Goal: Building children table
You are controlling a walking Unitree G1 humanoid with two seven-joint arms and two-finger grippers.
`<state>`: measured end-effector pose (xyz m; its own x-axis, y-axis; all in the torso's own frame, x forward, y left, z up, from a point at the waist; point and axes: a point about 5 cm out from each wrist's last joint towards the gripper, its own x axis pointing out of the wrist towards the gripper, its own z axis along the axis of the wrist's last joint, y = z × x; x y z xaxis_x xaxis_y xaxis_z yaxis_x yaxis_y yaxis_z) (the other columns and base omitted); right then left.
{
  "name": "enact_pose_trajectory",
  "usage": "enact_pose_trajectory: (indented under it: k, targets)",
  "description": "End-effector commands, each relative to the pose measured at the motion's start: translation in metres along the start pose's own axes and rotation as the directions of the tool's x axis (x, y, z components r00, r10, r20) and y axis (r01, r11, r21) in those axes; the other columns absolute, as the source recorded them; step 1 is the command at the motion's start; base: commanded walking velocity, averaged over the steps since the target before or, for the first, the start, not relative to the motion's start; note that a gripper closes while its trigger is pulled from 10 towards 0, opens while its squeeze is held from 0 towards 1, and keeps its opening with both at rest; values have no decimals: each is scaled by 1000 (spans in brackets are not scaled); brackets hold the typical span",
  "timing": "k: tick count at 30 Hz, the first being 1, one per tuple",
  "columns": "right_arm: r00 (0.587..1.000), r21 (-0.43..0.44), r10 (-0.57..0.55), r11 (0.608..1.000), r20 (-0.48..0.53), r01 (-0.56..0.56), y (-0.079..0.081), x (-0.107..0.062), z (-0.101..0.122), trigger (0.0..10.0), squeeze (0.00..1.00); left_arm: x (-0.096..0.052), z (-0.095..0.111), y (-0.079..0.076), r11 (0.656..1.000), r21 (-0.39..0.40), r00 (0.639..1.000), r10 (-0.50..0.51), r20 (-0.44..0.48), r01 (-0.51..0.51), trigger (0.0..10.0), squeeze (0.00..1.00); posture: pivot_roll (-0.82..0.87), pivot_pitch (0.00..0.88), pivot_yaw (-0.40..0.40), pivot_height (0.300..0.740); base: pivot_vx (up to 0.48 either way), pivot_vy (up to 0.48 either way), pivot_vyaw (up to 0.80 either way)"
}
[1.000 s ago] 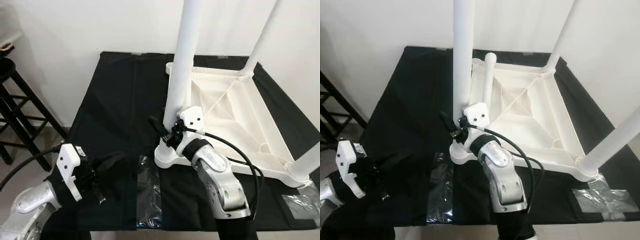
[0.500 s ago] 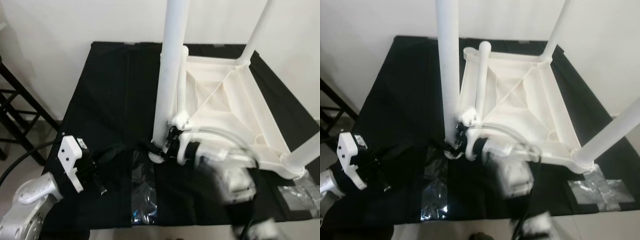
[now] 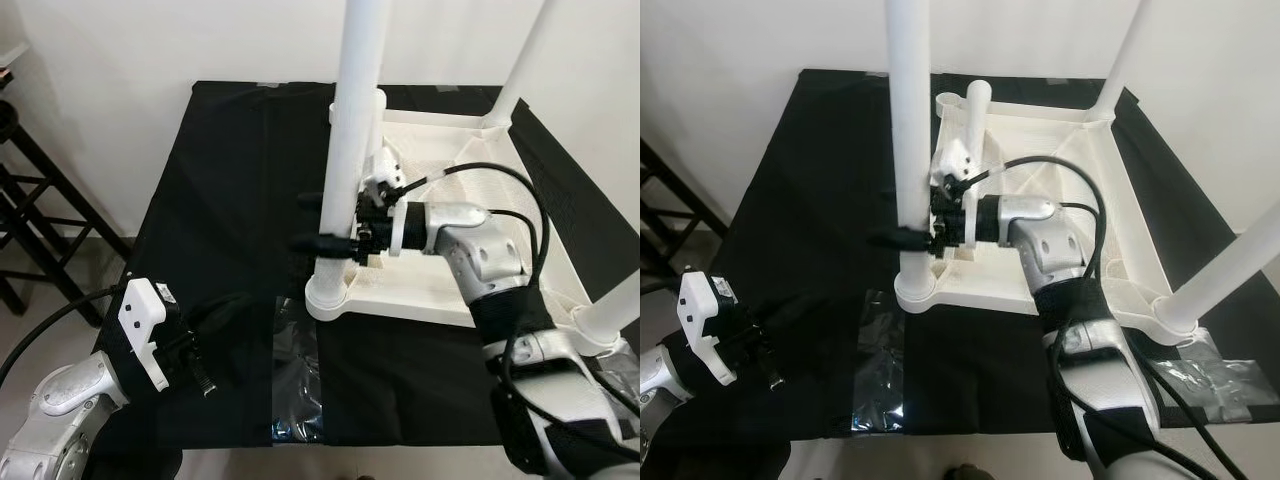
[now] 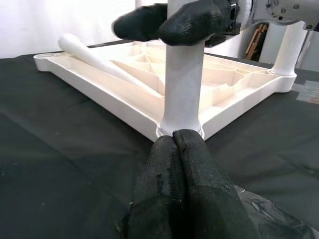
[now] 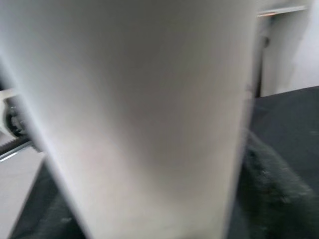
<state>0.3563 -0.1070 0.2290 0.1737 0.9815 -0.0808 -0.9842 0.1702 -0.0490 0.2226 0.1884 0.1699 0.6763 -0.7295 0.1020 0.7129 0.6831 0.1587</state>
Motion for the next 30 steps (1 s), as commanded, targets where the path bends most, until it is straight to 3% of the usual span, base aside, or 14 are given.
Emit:
enact_pose_trajectory:
  k: [1, 6, 9, 12, 15, 17, 18, 19, 20, 21, 22, 28, 29, 30]
  targets:
    - [1000, 15, -2, 1000, -4, 2, -3, -6, -6, 0, 0, 0, -4, -3, 1000, -8, 1000, -4, -9, 4, 10000, 0, 67, 107, -59, 740, 0, 0, 0]
    - [999, 11, -36, 999, 21, 35, -2, -18, -13, 0, 0, -1, -3, -4, 1000, -10, 1000, -5, -8, 5, 10000, 0, 62, 109, -56, 740, 0, 0, 0]
    - [993, -13, -117, 993, 18, 117, -1, -26, -19, 0, 0, 0, -2, -4, 1000, -10, 1000, -6, -6, 6, 10000, 0, 59, 116, -56, 740, 0, 0, 0]
    - [941, 24, -338, 941, 20, 338, 14, -25, -35, 0, 0, -1, -1, -4, 1000, -8, 1000, -5, -2, 5, 10000, 0, 42, 133, -63, 740, 0, 0, 0]
    - [916, 38, -402, 915, 20, 401, 21, -23, -41, 0, 0, -1, 0, -3, 1000, -7, 1000, -4, -1, 4, 10000, 0, 42, 133, -63, 740, 0, 0, 0]
    - [775, 127, -632, 769, 5, 626, 35, -11, -61, 0, 0, -3, 1, -2, 1000, -6, 1000, -1, 1, 1, 10000, 0, 27, 142, -58, 740, 0, 0, 0]
    - [775, 127, -632, 769, 5, 626, 35, -11, -61, 0, 0, -3, 1, -2, 1000, -6, 1000, -1, 1, 1, 10000, 0, 27, 142, -58, 740, 0, 0, 0]
    - [720, 177, -692, 703, -52, 689, 54, 2, -81, 0, 0, -3, 1, -1, 1000, -6, 1000, -2, 2, 2, 10000, 0, 18, 151, -52, 740, 0, 0, 0]
    - [720, 177, -692, 703, -52, 689, 54, 2, -81, 0, 0, -3, 1, -1, 1000, -6, 1000, -2, 2, 2, 10000, 0, 18, 151, -52, 740, 0, 0, 0]
    - [700, 130, -710, 689, -73, 713, 67, 13, -85, 0, 0, -2, 1, -1, 1000, -6, 1000, -3, 2, 3, 10000, 0, 19, 146, -48, 740, 0, 0, 0]
    - [712, 124, -699, 702, -74, 702, 72, 20, -87, 0, 0, -2, 1, 0, 1000, -6, 1000, -3, 2, 3, 10000, 0, 7, 140, -51, 740, 0, 0, 0]
    - [743, 133, -663, 731, -96, 669, 72, 23, -88, 0, 0, 0, 0, -1, 1000, -4, 1000, 0, 7, 1, 10000, 0, 29, 137, -76, 740, 0, 0, 0]
    - [742, 131, -663, 731, -101, 670, 73, 24, -85, 10000, 0, -1, 0, -1, 1000, -3, 1000, 5, 9, -5, 10000, 0, 34, 138, -77, 740, 0, 0, 0]
    - [740, 131, -665, 728, -104, 673, 73, 25, -83, 10000, 0, -1, 0, -1, 1000, -2, 1000, 9, 10, -9, 10000, 0, 36, 138, -77, 740, 0, 0, 0]
